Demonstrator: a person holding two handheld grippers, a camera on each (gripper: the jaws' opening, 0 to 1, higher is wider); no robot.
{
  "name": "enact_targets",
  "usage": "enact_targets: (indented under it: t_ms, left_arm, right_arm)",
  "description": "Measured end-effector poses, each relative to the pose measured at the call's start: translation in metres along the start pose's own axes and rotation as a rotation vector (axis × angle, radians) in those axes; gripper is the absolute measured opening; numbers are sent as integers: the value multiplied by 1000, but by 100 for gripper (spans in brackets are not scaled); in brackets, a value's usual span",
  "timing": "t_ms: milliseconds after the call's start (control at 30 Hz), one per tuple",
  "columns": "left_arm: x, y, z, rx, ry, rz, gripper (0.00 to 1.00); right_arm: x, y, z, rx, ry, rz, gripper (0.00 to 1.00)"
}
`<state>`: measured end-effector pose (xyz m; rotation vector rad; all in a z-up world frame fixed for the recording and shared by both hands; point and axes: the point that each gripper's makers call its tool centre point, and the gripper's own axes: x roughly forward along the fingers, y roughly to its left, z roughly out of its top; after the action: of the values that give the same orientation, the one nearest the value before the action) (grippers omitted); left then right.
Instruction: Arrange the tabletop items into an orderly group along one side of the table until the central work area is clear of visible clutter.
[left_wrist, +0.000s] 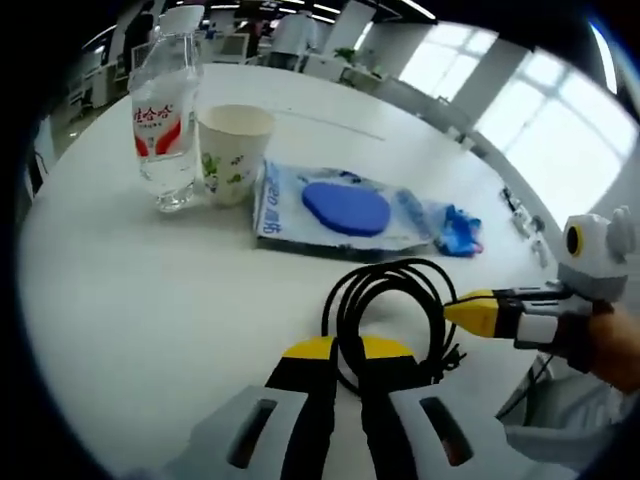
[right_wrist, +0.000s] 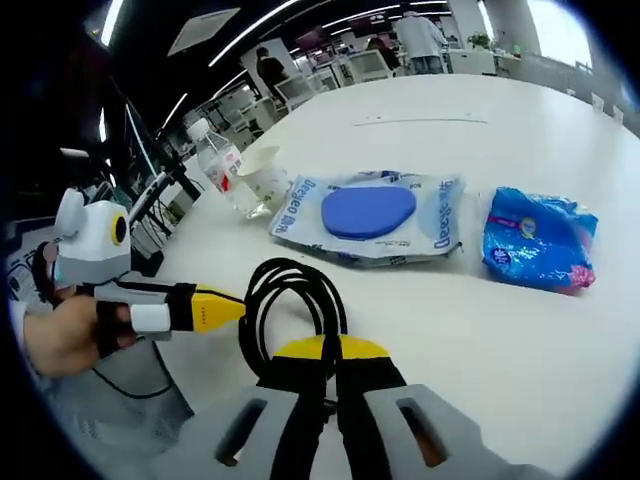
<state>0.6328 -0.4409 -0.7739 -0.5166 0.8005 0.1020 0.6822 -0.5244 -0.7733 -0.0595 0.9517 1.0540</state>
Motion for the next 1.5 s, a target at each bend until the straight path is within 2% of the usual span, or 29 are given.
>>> enact_targets:
  t_ms: [233,367,600,767,900,1033,1233,1500]
  left_arm:
    - [6,-20,17,24,-17,-40,2]
    - [12,-35,22,43,-13,-66,2]
    - [21,-79,20,88,6,-117,2]
    - [28,-97,18,102,18,-140,2]
    - [32,-104,18,112,25,-151,2]
    - [30,-111,18,110,27,-156,2]
    - [38,-116,19,121,46,-168,2]
    - [51,-143,17,145,75,-204,2]
  right_arm:
    - [-21,-11,13,28,-46,-18,0]
    - [-35,-27,14,46,-68,-36,0]
    - [-57,-54,8,80,-92,-80,0]
    - [-68,-72,11,94,-104,-105,0]
    - [-73,-81,14,103,-112,-113,0]
    - [-77,-83,13,108,-117,-115,0]
    - [-84,-89,15,118,-129,-123,0]
    - [-94,-121,11,150,-134,-154,0]
